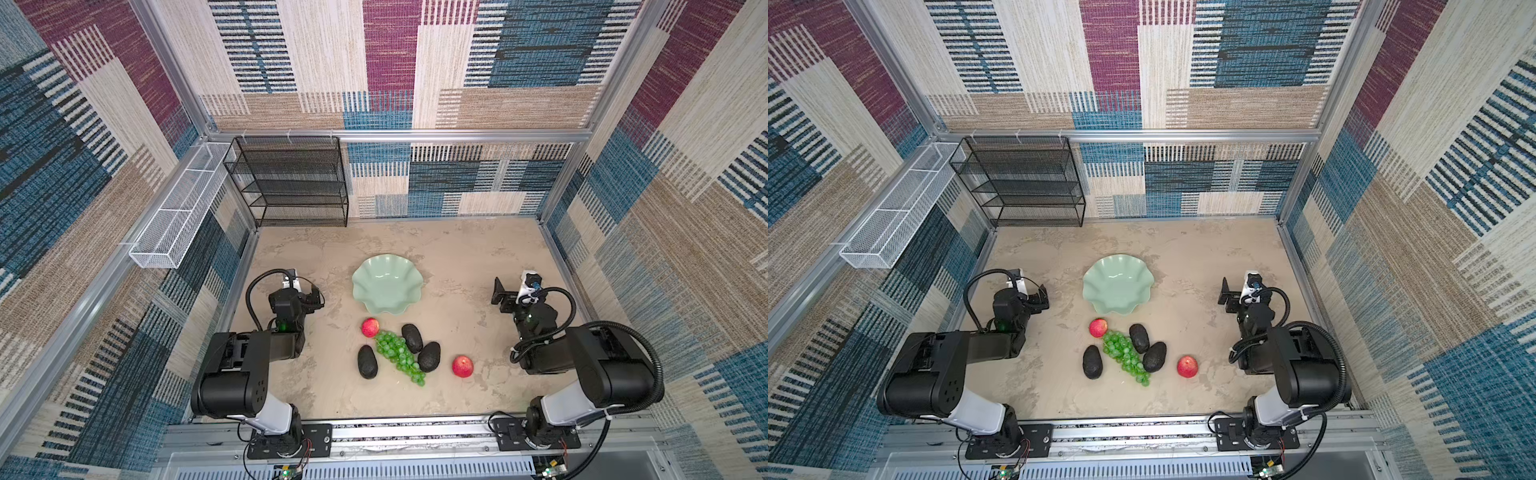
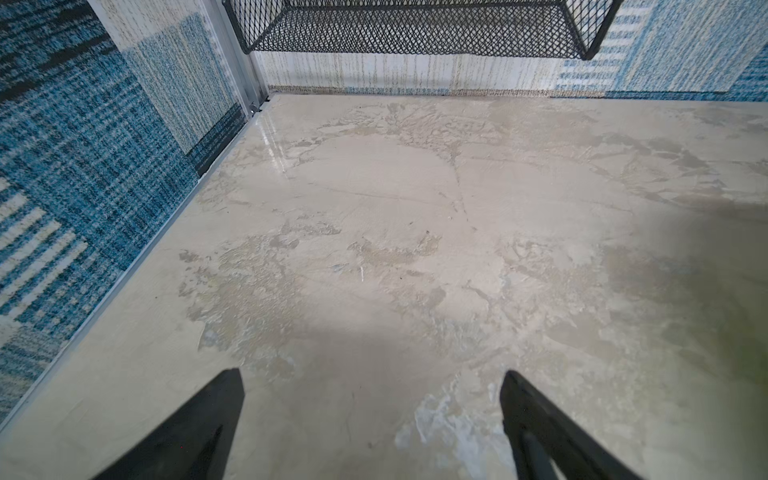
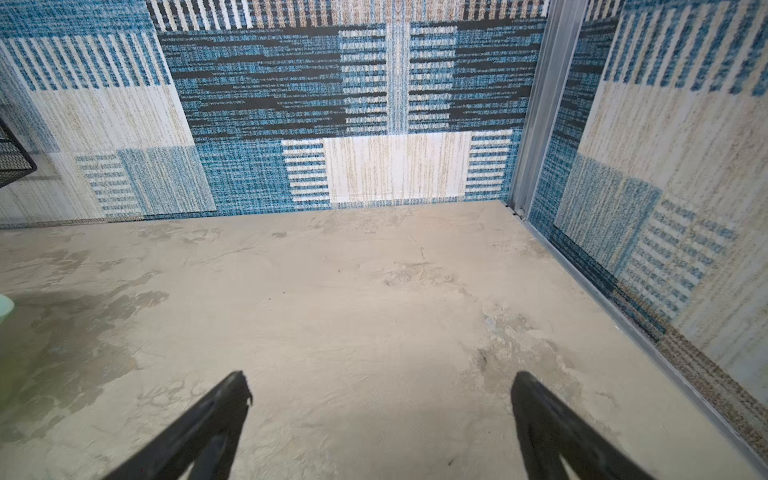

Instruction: Place and organize the fake fruits in the fruit bowl

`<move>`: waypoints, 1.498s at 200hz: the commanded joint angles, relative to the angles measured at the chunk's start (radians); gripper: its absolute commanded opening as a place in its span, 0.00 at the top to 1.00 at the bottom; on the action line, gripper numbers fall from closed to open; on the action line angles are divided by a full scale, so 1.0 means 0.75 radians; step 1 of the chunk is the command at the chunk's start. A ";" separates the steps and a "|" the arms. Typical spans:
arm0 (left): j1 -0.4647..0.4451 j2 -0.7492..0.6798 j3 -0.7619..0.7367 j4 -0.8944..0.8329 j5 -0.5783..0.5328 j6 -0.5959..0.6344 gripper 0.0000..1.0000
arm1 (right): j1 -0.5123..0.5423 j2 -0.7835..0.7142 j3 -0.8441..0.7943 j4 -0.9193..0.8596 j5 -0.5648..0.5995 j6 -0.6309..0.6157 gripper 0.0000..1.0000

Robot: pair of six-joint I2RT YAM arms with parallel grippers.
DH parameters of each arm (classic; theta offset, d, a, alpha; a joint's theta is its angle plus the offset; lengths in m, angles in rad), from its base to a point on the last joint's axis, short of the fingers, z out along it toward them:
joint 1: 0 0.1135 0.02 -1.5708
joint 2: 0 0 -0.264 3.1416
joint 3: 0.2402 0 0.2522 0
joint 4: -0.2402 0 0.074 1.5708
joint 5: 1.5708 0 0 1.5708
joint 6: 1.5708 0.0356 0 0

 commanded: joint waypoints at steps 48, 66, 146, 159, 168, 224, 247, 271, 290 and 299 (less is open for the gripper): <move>0.001 -0.008 -0.004 0.031 0.018 -0.015 0.01 | 0.002 -0.003 0.002 0.049 0.013 0.011 0.00; 0.001 -0.006 -0.003 0.029 0.020 -0.016 0.01 | 0.000 -0.002 0.003 0.049 0.011 0.010 0.00; 0.002 -0.006 -0.002 0.029 0.024 -0.017 0.01 | 0.002 -0.003 0.002 0.051 0.010 0.011 0.00; 0.002 -0.006 -0.002 0.029 0.024 -0.017 0.01 | 0.001 -0.003 -0.001 0.053 0.011 0.012 0.00; 0.003 -0.006 -0.002 0.028 0.025 -0.017 0.01 | 0.000 -0.003 -0.001 0.053 0.009 0.012 0.00; -0.002 -0.122 0.061 -0.175 -0.021 -0.024 0.05 | 0.001 -0.276 0.229 -0.549 0.109 0.078 0.00; -0.010 -0.332 0.334 -0.903 -0.169 -0.325 0.01 | 0.001 -0.421 0.334 -0.807 0.025 0.321 0.00; -0.010 -0.452 0.451 -1.126 0.152 -0.610 0.12 | 0.000 -0.431 0.394 -0.928 0.065 0.535 0.00; -0.022 -0.480 0.527 -1.350 0.370 -0.675 0.17 | 0.000 -0.375 0.458 -0.976 -0.025 0.514 0.00; -0.047 -0.482 0.571 -1.498 0.420 -0.674 0.18 | 0.000 -0.342 0.483 -0.974 -0.098 0.523 0.00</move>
